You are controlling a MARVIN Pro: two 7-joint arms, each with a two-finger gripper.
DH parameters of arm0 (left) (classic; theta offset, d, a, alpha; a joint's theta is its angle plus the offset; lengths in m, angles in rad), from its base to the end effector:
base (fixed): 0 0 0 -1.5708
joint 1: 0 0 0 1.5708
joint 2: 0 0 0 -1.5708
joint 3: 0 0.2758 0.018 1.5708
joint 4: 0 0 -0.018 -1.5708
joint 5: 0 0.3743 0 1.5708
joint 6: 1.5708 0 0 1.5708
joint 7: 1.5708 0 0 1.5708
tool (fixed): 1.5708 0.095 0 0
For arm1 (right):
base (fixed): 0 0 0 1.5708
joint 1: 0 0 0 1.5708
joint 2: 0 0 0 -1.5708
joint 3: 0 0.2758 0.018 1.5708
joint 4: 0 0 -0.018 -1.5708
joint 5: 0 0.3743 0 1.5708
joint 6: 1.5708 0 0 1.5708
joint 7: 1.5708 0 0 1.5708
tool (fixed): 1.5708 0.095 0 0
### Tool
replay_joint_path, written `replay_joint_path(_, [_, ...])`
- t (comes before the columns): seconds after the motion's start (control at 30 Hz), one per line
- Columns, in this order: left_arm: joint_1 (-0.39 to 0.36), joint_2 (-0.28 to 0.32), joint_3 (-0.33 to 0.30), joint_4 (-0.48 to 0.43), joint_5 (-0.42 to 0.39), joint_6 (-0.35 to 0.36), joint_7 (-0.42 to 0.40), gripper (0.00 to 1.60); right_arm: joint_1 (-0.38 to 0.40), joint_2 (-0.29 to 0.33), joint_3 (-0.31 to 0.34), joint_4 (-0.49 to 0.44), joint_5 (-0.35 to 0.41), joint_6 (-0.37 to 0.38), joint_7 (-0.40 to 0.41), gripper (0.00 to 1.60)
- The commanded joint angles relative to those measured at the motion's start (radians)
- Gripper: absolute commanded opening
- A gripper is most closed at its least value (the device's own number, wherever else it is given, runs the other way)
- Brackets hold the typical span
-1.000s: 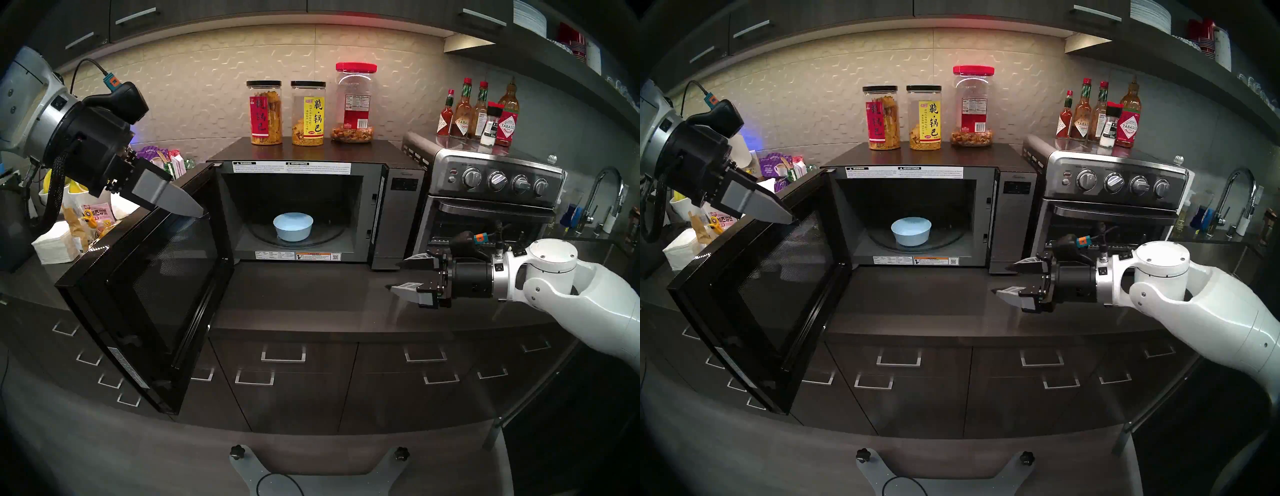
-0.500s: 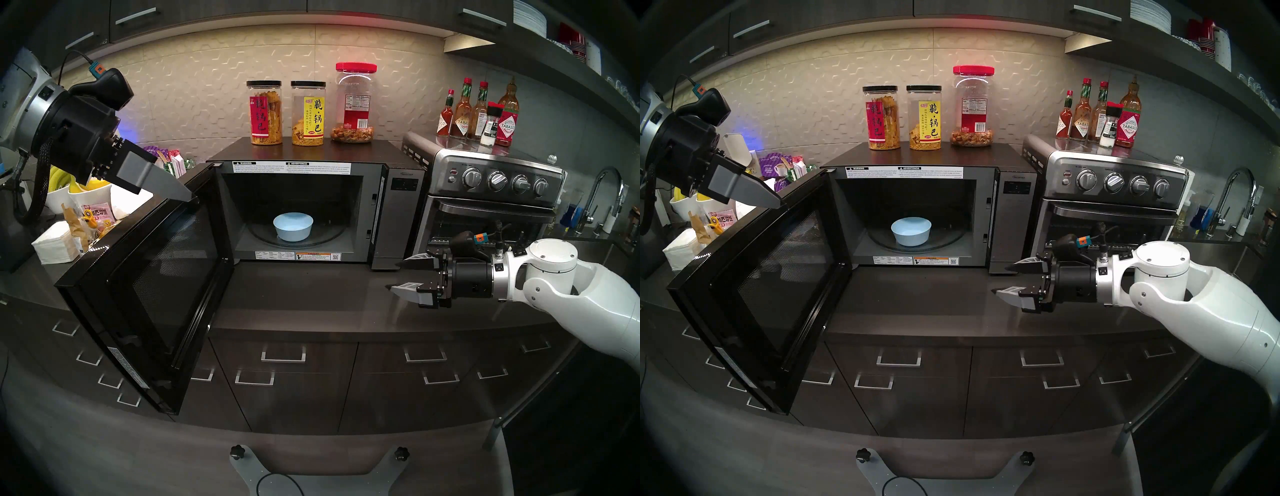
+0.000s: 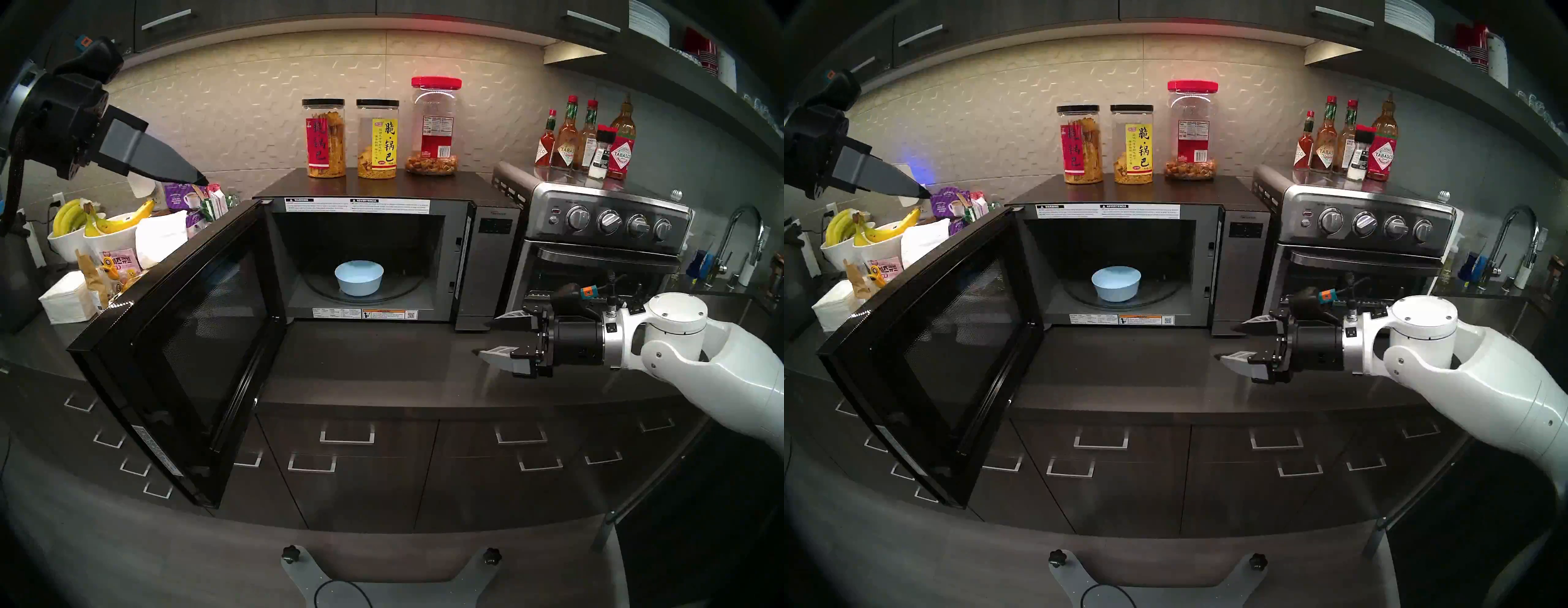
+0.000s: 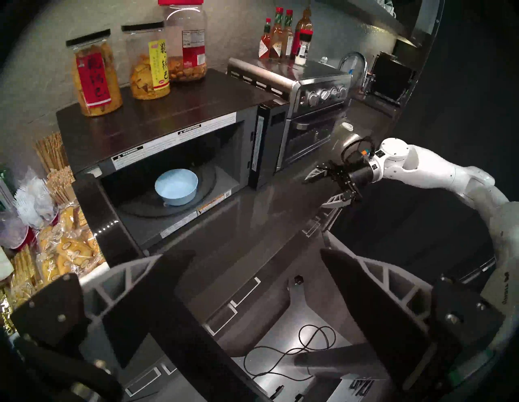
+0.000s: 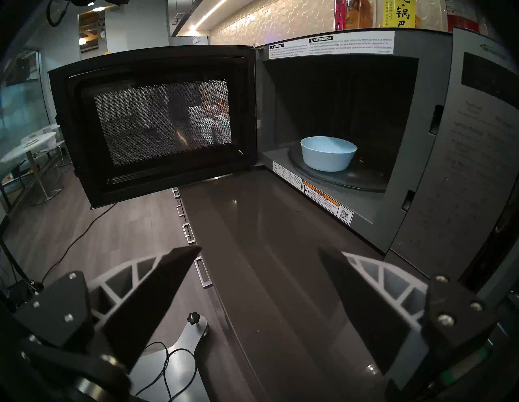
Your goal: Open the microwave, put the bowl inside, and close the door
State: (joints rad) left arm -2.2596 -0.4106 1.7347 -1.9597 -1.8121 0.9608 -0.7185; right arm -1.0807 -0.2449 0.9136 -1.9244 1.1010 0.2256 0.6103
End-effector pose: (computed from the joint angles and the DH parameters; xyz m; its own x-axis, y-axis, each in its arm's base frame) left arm 0.3283 0.1017 0.1814 0.4912 -0.3351 0.8040 -0.7055 -0.6945 0.1416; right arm 0.4269 -0.0239 -0.1249 0.1539 0.3184 0.9354 0.8871 -0.4614 0.0111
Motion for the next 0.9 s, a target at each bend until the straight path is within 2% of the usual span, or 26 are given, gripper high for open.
replay_joint_path(0.0, [-0.099, -0.071, 0.069, 0.031, 0.022, -0.001, -0.062, 1.60, 0.012, 0.001, 0.013, -0.002, 0.005, -0.004, 0.001, 1.60])
replay_joint_path(0.3, [-0.208, -0.152, 0.218, 0.039, 0.059, -0.054, -0.152, 1.60, 0.012, 0.001, 0.012, -0.002, 0.004, -0.004, 0.001, 1.60])
replay_joint_path(0.57, [-0.293, -0.237, 0.326, 0.056, 0.080, -0.125, -0.245, 1.60, 0.012, 0.001, 0.012, -0.002, 0.004, -0.004, 0.001, 1.60])
replay_joint_path(0.83, [-0.397, -0.287, 0.472, 0.068, 0.134, -0.199, -0.323, 1.60, 0.012, 0.001, 0.012, -0.002, 0.004, -0.004, 0.001, 1.60])
replay_joint_path(0.87, [-0.387, -0.301, 0.481, 0.071, 0.136, -0.216, -0.336, 1.60, 0.012, 0.001, 0.012, -0.002, 0.005, -0.004, 0.001, 1.60])
